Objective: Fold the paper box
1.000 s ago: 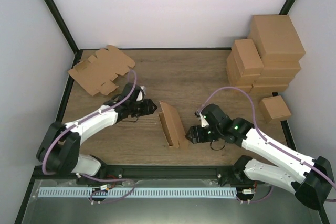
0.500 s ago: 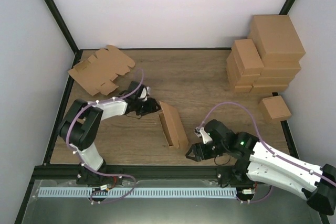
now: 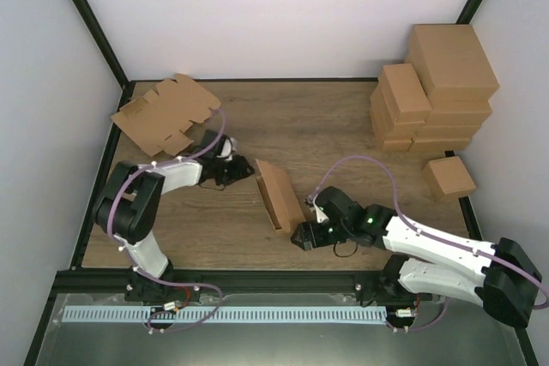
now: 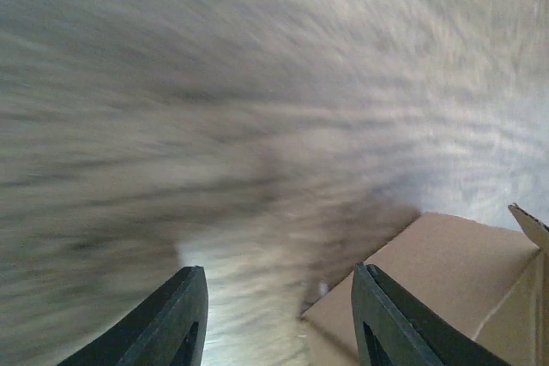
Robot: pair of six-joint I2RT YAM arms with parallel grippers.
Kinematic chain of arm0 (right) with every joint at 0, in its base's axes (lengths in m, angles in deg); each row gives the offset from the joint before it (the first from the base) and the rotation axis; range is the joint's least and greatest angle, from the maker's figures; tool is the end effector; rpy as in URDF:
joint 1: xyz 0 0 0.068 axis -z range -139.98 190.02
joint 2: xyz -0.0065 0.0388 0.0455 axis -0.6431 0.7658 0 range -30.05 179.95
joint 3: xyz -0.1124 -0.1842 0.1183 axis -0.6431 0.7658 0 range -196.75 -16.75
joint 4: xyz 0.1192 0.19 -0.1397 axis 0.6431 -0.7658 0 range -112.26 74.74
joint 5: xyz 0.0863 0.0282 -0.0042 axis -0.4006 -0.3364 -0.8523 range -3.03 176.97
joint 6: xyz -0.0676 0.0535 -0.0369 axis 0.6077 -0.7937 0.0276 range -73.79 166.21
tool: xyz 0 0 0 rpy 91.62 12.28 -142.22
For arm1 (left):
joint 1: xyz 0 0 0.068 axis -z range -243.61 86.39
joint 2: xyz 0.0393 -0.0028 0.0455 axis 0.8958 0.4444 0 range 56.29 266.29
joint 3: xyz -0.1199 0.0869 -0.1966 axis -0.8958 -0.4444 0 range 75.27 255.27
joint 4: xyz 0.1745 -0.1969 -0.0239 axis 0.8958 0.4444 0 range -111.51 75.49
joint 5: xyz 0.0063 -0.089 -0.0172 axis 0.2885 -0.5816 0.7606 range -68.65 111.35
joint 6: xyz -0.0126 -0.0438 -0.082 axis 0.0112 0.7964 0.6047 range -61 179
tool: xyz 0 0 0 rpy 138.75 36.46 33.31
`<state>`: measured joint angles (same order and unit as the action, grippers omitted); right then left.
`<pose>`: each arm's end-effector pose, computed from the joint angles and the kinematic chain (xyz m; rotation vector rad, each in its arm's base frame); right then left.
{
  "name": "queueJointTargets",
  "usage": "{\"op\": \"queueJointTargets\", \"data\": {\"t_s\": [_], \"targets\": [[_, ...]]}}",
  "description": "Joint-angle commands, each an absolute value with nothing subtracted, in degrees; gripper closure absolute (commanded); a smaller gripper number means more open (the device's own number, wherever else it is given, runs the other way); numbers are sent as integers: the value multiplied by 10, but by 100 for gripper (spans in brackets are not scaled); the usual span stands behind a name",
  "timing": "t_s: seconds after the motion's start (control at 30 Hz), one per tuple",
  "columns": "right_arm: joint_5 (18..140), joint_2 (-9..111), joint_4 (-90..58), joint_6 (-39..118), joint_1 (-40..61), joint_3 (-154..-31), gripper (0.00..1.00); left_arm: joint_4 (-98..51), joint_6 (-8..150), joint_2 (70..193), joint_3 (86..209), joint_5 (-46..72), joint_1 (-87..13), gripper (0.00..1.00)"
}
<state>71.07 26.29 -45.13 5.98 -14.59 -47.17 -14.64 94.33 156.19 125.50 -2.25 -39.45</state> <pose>0.1117 0.1973 0.1272 -0.4696 2.7614 0.8986 0.3058 -0.1742 0.0698 -0.0937 2.7004 -0.8914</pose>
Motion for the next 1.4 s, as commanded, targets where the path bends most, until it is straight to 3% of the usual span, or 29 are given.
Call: {"op": "queueJointTargets", "data": {"t_s": [0.0, 0.13, 0.4, 0.57, 0.87, 1.0, 1.1, 1.37], "targets": [[772, 285, -426, 98, -92, -521, 23, -162, 952, 1504, 1221, -5, -465, 51], [742, 296, -397, 142, -3, -532, 26, -176, 939, 1471, 1205, -1, -473, 51], [729, 366, -369, 196, 63, -594, 30, -254, 860, 1433, 1200, -9, -454, 41], [738, 374, -346, 213, 82, -615, 37, -342, 809, 1400, 1172, -2, -446, 44], [767, 404, -338, 221, 89, -650, 64, -407, 728, 1395, 1164, 42, -443, 43], [791, 411, -345, 216, 89, -663, 71, -374, 702, 1427, 1199, 60, -443, 42], [790, 413, -345, 221, 89, -666, 70, -367, 687, 1443, 1208, 57, -445, 38], [754, 356, -342, 270, 89, -623, 56, -378, 655, 1446, 1205, 36, -446, 33]]}}
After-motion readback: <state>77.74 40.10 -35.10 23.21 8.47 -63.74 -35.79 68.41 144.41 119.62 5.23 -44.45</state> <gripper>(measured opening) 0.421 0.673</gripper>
